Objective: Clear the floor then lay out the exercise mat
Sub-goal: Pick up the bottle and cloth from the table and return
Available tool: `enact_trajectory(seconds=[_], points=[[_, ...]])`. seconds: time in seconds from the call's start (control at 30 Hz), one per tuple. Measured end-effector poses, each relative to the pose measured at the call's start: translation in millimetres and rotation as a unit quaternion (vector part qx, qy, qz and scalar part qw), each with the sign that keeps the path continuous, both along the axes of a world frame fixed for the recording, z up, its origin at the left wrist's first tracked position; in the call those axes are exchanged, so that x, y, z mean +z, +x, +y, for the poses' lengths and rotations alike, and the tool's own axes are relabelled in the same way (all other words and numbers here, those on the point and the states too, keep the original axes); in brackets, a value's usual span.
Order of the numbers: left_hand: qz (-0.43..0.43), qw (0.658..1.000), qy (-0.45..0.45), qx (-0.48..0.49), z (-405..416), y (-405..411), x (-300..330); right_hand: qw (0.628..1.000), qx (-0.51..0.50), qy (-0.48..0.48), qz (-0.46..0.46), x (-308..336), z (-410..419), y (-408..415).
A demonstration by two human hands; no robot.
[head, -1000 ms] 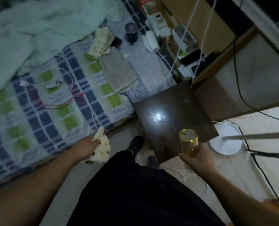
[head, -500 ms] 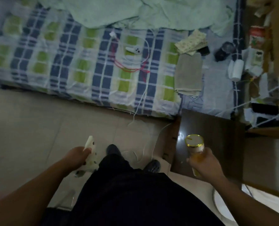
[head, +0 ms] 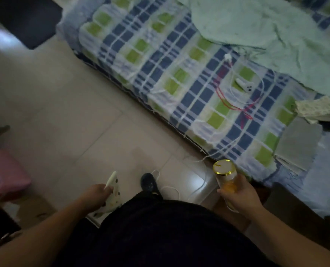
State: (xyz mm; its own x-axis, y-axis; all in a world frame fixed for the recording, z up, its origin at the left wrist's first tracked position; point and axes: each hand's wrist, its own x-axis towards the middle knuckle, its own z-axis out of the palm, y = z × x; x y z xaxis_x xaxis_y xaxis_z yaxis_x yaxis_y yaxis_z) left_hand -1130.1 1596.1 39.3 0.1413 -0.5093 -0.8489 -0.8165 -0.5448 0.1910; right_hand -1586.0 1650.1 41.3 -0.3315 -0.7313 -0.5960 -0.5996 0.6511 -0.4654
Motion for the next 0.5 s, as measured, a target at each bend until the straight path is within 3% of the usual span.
enact_trajectory(seconds=[0.27, 0.5], points=[[0.007, 0.982, 0.004, 0.191, 2, 110, 7, 0.990, 0.144, -0.013, 0.007, 9, -131, 100], [0.029, 0.918, 0.014, 0.395, -21, 140, 11, 0.969, 0.245, -0.010, 0.022, 11, -241, 147]])
